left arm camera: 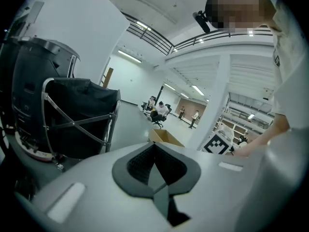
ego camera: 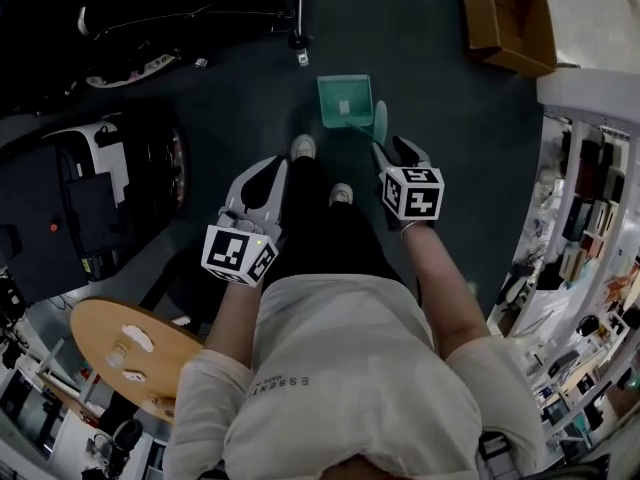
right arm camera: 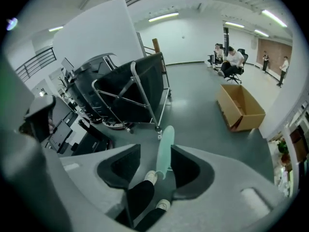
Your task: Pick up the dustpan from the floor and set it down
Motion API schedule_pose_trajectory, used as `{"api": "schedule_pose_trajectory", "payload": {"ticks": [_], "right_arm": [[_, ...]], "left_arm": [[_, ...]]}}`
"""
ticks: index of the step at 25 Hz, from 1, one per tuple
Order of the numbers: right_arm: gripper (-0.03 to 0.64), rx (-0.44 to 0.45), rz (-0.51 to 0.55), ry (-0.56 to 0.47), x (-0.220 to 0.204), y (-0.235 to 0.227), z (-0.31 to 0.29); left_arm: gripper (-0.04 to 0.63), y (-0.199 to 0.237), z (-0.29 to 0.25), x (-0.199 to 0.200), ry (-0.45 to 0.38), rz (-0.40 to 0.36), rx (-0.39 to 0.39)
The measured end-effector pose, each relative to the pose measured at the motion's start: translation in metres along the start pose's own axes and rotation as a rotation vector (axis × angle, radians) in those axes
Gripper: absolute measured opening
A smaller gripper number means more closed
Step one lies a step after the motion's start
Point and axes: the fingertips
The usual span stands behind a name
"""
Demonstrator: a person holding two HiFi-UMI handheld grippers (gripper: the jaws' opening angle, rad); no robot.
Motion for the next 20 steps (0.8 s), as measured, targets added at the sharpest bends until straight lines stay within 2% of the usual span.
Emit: {"api": "schedule_pose_trajectory", "payload": {"ticks": [2,9,14,16,18,20], "right_arm": [[0.2,-0.033,-0.015,0.03,-0.002,-0.014,-0.025],[0.209,-0.049,-0.067,0.123,-0.01,-0.029,-0.091],[0.207,-0.038,-0.053,0.184,-0.017,-0.025,-0.122],[0.166,-0.037,-0.054,0.21,-0.021,-0.023,-0.127],[0.015,-0.051,-0.046,0.22,-0.021,-0.024,-0.127],[0.005,-0.074,-0.024,0.227,-0.021,-0.027,-0.123]], "left_arm": [[0.017,0.004,-0.016,-0.001,0.013,0.005,-0.014],[0.017,0.014,-0.059,-0.016,0.088,0.026,-0.069],[0.017,0.029,-0.067,-0.029,0.097,0.071,-0.056],[0.017,0.035,-0.065,-0.036,0.105,0.078,-0.045],[0.017,0.039,-0.063,-0.04,0.111,0.075,-0.036],[0.017,0.041,-0.062,-0.039,0.111,0.071,-0.031]]}}
Point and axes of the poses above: the fingertips, and each gripper's own axes: z backward along the fingers, y to its left, x out of its top, and after that the axes turned 3 degrees about -y, right-handed
